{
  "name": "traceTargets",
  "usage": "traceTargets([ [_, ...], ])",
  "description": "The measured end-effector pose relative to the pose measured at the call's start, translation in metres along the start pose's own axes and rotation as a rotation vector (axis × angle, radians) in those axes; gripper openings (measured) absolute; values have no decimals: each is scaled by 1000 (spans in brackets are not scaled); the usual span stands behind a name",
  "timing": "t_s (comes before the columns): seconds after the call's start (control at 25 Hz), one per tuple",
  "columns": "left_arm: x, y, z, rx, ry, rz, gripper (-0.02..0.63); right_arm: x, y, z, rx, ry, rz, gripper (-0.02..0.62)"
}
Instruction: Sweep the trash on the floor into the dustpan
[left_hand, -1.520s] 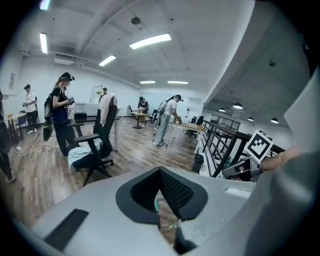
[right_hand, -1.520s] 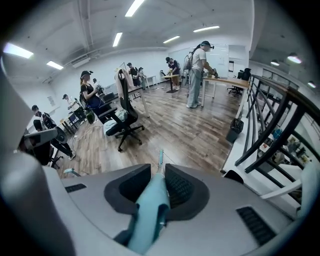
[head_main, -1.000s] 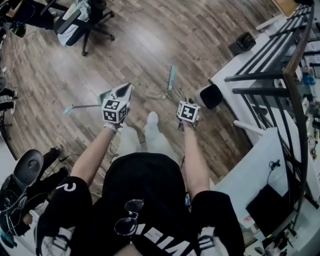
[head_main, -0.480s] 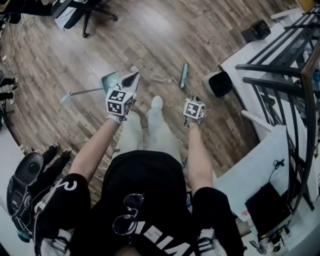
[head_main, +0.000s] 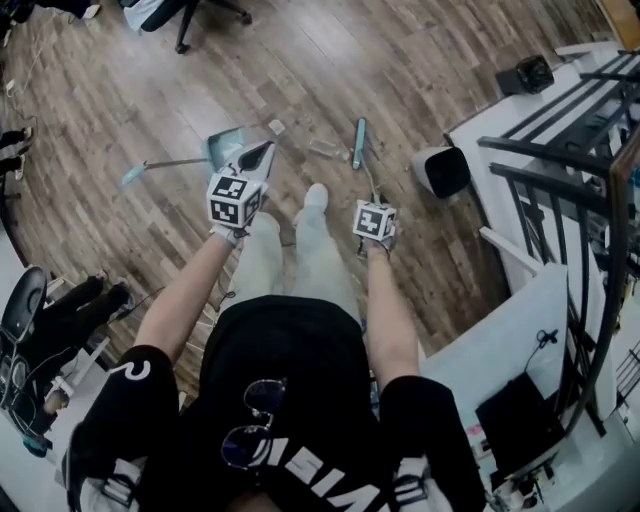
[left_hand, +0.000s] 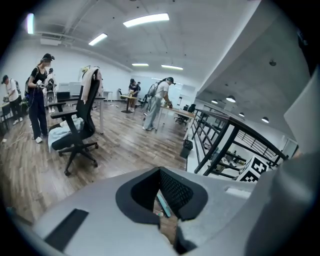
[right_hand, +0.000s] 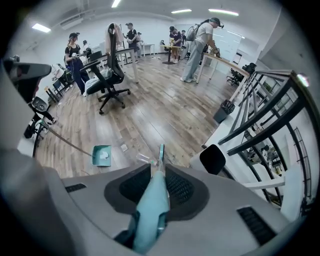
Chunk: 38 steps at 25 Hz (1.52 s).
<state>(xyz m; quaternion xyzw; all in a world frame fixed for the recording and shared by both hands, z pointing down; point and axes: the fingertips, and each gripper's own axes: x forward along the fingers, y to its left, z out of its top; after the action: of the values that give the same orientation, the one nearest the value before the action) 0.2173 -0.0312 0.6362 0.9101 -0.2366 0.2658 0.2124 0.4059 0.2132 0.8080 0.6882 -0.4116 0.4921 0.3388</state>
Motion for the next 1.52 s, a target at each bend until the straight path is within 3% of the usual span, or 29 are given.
traceTargets([
  [0.44, -80, 87, -33, -82, -31, 117, -2, -4, 106, 5, 38, 14, 68, 84],
  [0.6, -113, 125, -51, -119, -39, 166, -2, -7, 171, -5, 78, 77, 175, 84],
  [0.76, -144, 161, -66, -162, -55, 214, -2, -8, 206, 18, 6, -8, 150, 84],
  [1.04, -193, 213, -86, -207, -77, 268, -2, -15, 280, 27, -108, -6, 150, 84],
  [1.28, -227, 244, -106, -242, -95, 308, -2, -18, 348, 22, -208, -5, 229, 84],
  [1.52, -260, 274, -125, -283, -106, 353, -2, -31, 412, 14, -403, 7, 263, 84],
])
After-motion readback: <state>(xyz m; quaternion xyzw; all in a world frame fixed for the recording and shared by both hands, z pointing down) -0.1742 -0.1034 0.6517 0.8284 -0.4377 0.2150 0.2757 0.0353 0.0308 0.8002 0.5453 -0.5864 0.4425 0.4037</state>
